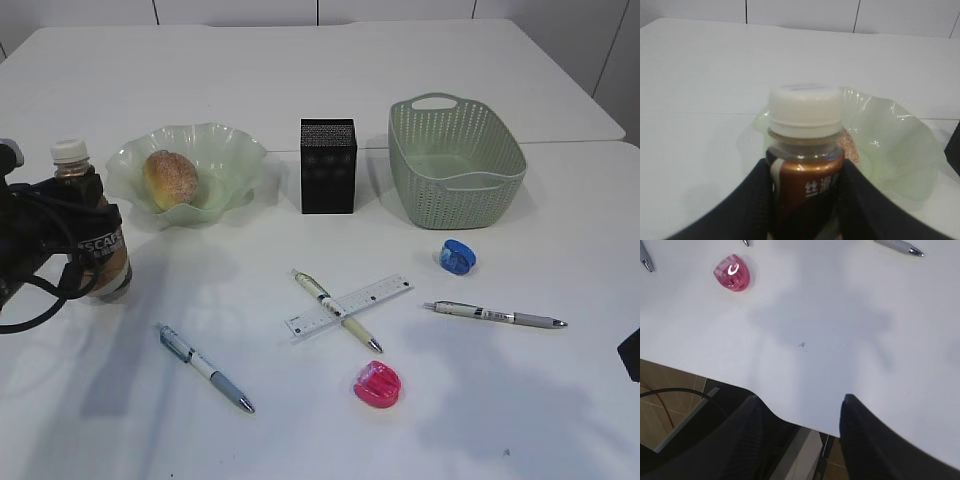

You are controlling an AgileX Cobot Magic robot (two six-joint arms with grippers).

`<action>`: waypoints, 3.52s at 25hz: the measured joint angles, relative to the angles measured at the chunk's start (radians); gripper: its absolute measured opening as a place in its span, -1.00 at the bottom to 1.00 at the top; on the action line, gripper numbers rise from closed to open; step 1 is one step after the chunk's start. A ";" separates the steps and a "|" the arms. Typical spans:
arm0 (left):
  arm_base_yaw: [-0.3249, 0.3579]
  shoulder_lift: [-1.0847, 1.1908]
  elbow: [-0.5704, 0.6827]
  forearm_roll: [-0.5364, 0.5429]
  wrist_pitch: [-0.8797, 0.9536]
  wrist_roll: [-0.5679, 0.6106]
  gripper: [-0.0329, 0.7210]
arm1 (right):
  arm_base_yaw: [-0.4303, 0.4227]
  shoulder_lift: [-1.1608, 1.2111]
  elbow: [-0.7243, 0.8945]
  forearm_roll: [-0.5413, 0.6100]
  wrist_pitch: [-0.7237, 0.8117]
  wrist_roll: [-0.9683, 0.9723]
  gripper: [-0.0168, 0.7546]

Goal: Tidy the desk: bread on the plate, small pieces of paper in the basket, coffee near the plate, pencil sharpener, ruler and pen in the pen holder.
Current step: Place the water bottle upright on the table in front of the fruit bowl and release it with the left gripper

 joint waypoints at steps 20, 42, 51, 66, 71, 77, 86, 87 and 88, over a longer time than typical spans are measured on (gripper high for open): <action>0.000 0.000 0.000 0.017 -0.002 0.000 -0.17 | 0.000 0.000 0.000 0.000 0.000 -0.002 0.10; 0.000 0.000 0.000 0.052 0.007 0.000 -0.05 | 0.000 0.000 0.000 0.000 0.000 -0.002 0.10; 0.000 0.000 0.000 0.052 0.029 0.000 -0.05 | 0.000 0.000 0.000 0.002 -0.002 -0.002 0.10; 0.000 0.000 -0.002 0.059 0.032 0.000 0.10 | 0.000 0.000 0.000 0.002 -0.002 -0.004 0.10; 0.000 0.000 -0.004 0.059 0.028 0.000 0.29 | 0.000 0.000 0.000 0.002 -0.002 -0.004 0.10; 0.000 0.000 -0.004 0.059 0.009 0.000 0.44 | 0.000 0.000 0.000 0.002 -0.002 -0.006 0.10; 0.000 0.000 -0.004 0.076 -0.034 0.000 0.64 | 0.000 0.000 0.000 0.004 -0.002 -0.006 0.10; 0.000 0.000 -0.004 0.084 -0.034 0.000 0.64 | 0.000 0.000 0.000 0.004 -0.002 -0.006 0.10; 0.000 0.000 -0.004 0.091 -0.034 0.000 0.64 | 0.000 0.000 0.000 0.004 -0.002 -0.006 0.10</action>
